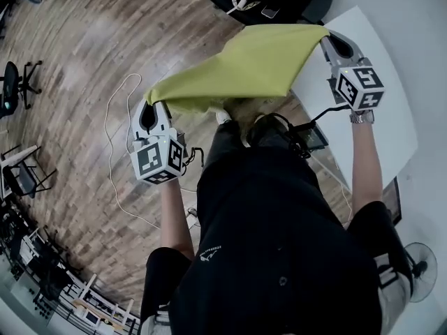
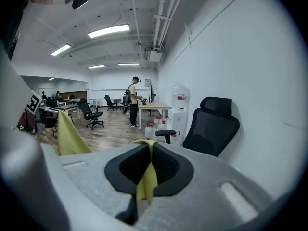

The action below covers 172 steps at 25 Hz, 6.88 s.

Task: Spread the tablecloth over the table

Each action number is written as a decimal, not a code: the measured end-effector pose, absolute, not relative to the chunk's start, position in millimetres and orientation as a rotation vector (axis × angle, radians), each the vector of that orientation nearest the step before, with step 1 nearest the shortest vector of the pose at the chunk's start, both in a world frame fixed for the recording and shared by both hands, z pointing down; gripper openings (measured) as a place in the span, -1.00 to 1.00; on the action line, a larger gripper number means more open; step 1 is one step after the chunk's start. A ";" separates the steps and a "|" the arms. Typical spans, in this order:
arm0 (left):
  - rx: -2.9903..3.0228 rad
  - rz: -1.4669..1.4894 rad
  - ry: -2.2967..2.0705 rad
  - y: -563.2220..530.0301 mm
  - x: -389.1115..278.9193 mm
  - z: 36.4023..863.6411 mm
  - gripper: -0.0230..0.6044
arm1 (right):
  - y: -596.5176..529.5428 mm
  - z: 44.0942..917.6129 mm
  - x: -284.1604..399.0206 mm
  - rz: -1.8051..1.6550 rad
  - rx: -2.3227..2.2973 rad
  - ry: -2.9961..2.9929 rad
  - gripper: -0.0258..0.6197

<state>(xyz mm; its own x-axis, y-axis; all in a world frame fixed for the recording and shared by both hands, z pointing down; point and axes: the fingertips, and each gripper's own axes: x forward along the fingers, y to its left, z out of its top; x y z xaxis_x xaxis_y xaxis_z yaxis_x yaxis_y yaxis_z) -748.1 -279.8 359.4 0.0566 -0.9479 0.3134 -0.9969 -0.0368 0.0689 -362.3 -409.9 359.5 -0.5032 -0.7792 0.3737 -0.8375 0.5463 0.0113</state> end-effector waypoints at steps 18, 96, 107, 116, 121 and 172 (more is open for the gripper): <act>2.014 0.300 -2.025 -276.2 -636.0 349.7 -0.90 | -410.5 385.8 -229.6 0.355 1.355 -2.441 -0.89; 2.374 0.447 -1.629 -328.1 -365.9 337.4 -0.90 | -657.0 269.3 109.5 -0.215 1.496 -2.005 -0.89; 2.422 0.323 -1.735 -354.3 -362.1 283.4 -0.90 | -672.2 198.1 104.6 -0.346 1.523 -1.970 -0.89; 2.416 0.365 -1.546 -321.7 -334.5 319.4 -0.90 | -642.9 275.8 139.0 -0.180 1.506 -1.981 -0.89; 2.423 0.383 -1.472 -309.1 -325.9 329.6 -0.90 | -619.9 307.6 159.6 -0.124 1.491 -1.945 -0.89; 2.368 0.332 -1.573 -402.3 -327.6 325.8 -0.90 | -723.4 375.5 156.0 -0.106 1.429 -1.876 -0.89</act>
